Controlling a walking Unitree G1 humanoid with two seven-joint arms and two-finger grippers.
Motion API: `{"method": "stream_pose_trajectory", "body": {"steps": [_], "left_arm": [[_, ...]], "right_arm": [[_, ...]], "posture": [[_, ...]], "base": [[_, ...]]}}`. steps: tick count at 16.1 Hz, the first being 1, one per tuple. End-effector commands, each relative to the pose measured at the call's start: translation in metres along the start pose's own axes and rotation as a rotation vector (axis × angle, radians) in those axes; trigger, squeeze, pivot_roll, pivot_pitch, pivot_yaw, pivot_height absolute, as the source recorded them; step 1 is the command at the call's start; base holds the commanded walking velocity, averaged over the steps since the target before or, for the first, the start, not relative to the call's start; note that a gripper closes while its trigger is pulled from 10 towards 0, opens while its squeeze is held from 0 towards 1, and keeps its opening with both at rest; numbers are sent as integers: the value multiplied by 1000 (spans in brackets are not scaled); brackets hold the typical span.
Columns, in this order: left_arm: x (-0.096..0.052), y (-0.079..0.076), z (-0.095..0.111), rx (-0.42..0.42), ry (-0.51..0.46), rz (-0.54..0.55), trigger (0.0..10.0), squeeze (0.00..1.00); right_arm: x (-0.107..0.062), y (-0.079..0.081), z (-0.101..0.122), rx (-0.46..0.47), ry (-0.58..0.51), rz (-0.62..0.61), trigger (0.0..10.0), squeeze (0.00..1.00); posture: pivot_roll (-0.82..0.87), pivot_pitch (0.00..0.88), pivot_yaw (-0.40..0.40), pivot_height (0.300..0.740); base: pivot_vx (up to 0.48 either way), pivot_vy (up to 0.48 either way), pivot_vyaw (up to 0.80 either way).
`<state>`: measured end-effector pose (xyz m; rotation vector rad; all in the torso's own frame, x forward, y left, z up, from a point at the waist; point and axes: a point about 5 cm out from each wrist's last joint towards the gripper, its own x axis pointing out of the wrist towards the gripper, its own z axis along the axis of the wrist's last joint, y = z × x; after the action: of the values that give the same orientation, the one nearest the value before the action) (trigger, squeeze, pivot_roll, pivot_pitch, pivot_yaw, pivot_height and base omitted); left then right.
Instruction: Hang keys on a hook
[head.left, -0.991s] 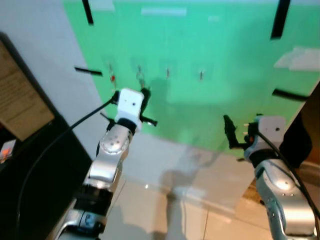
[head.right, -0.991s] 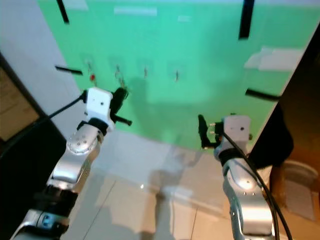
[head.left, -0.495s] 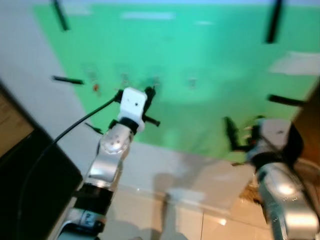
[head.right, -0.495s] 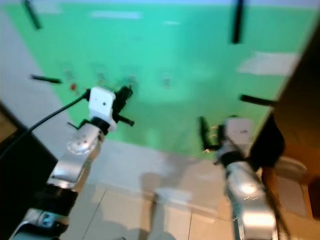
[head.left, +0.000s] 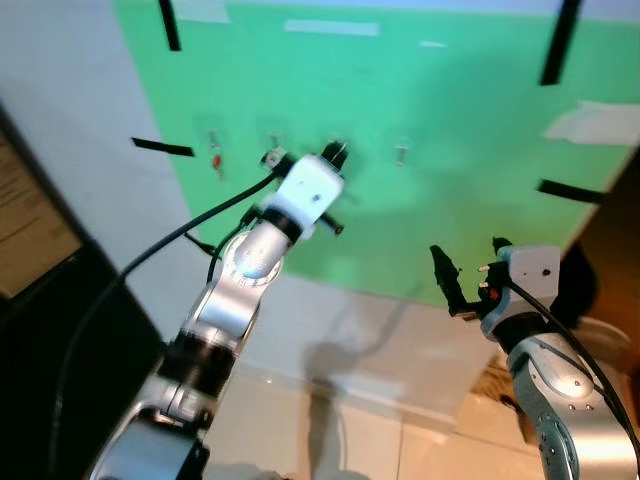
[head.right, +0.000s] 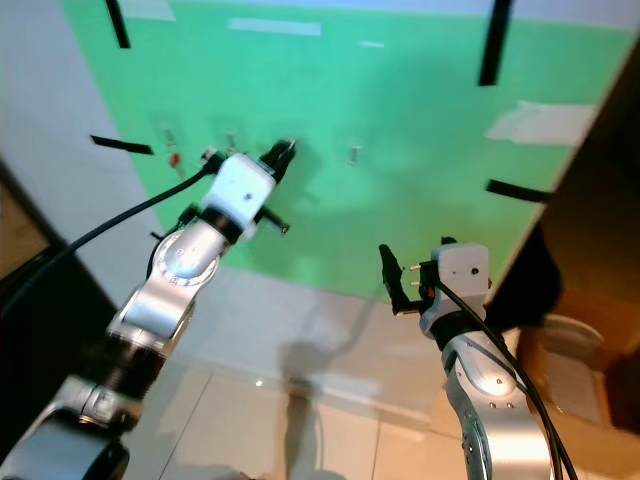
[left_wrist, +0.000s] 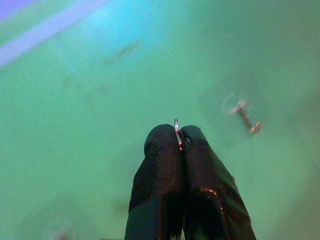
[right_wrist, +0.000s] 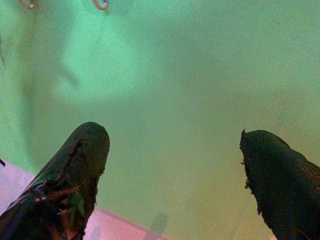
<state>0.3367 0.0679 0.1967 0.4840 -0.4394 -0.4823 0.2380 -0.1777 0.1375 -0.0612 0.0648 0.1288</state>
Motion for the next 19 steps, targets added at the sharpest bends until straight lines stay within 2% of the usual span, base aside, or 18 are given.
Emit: {"method": "stream_pose_trajectory", "body": {"steps": [1,2,4,5,6,8,9,10,13,19], "left_arm": [[2,-1,-1,63,4,-9,10000,0],[9,-1,2,177,-15,-12,10000,0],[15,-4,4,255,-25,-10,10000,0],[19,-5,1,368,-2,-4,10000,0],[21,-4,-1,435,14,15,10000,0],[21,0,-2,474,26,60,10000,0],[20,2,-3,474,35,82,10000,0],[14,4,-7,413,70,148,10000,0],[4,3,-13,357,99,190,10000,0],[-6,13,-17,383,145,257,10000,0]], "right_arm": [[0,0,9,14,-33,12,10000,0],[-1,-1,10,33,-41,19,10000,0],[-2,-2,11,48,-41,32,10000,0],[-4,-2,11,89,-38,65,10000,0],[-5,-1,12,99,-36,89,10000,0],[-8,0,11,113,-26,133,10000,0],[-9,0,11,118,-22,147,10000,0],[-11,2,11,123,-16,191,10000,0],[-12,7,12,119,-7,255,10000,0],[-13,11,13,119,-1,320,10000,0]], "posture": [[-221,0,65,740],[-229,0,64,740],[-234,0,63,740],[-239,0,63,740],[-242,0,60,740],[-244,0,58,740],[-243,0,54,740],[-239,0,52,740],[-231,0,42,740],[-222,0,32,740]], "base": [[0,0,0],[0,0,0],[0,0,0],[0,0,0],[0,0,0],[0,0,0],[0,0,0],[0,0,0],[0,0,0],[0,0,0]]}}
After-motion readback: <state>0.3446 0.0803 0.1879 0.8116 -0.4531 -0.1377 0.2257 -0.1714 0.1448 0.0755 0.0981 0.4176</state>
